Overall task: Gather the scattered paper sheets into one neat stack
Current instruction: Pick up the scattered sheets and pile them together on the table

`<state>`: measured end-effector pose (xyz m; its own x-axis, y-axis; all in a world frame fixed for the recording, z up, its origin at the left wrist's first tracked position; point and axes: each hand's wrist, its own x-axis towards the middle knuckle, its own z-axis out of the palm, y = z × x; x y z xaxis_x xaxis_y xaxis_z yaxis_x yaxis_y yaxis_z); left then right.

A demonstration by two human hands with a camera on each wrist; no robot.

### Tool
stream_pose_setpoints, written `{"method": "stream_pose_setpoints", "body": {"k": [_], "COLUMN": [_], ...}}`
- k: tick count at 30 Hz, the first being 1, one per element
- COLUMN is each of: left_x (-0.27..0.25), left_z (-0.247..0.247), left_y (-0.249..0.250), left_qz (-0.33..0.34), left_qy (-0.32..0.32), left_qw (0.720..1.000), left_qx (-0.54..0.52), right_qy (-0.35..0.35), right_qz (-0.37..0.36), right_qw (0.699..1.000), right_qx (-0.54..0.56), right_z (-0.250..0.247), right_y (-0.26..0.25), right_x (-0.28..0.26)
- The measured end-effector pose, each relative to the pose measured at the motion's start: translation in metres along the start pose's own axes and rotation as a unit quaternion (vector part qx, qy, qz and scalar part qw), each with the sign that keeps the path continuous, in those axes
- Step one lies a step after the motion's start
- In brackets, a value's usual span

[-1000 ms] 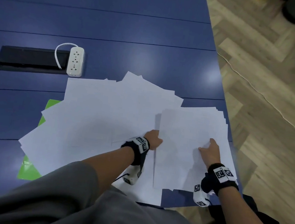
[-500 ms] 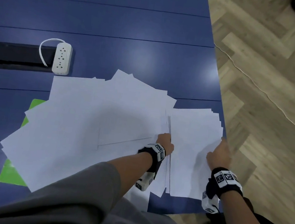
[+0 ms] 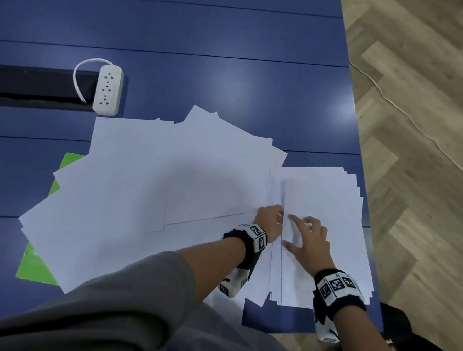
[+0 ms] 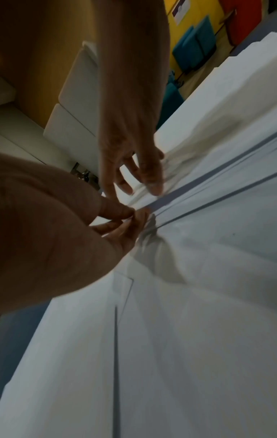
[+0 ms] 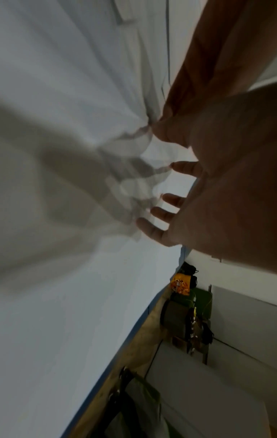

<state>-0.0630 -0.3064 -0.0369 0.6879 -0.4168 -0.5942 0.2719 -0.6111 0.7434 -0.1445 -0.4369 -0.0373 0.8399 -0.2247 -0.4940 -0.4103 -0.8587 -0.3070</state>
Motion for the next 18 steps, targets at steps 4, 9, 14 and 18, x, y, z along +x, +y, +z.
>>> {"method": "stream_pose_setpoints", "body": {"k": [4,9,14,18], "left_x": [-0.013,-0.028,-0.035,-0.034], "left_z": [-0.032,-0.084,-0.1,-0.091], "left_y": [-0.006,-0.035,-0.059,-0.067], "left_qz": [0.032,0.019,0.021,-0.006], "left_qy": [-0.005,0.08,0.055,0.019], "left_qw": [0.995,0.962,0.907,0.884], "left_qx": [0.091,0.259,0.418,0.467], "right_qy": [-0.009,-0.007,0.001,0.006], "right_qz": [0.033,0.071,0.092,0.079], "right_qw": [0.998,0.997,0.993,0.991], "right_qx": [-0.043,-0.037,-0.075,-0.106], "right_z": [0.007,0.01,0.016,0.021], "right_y": [-0.011,-0.027,-0.039,-0.04], "right_x": [0.001,0.005,0.006,0.001]}}
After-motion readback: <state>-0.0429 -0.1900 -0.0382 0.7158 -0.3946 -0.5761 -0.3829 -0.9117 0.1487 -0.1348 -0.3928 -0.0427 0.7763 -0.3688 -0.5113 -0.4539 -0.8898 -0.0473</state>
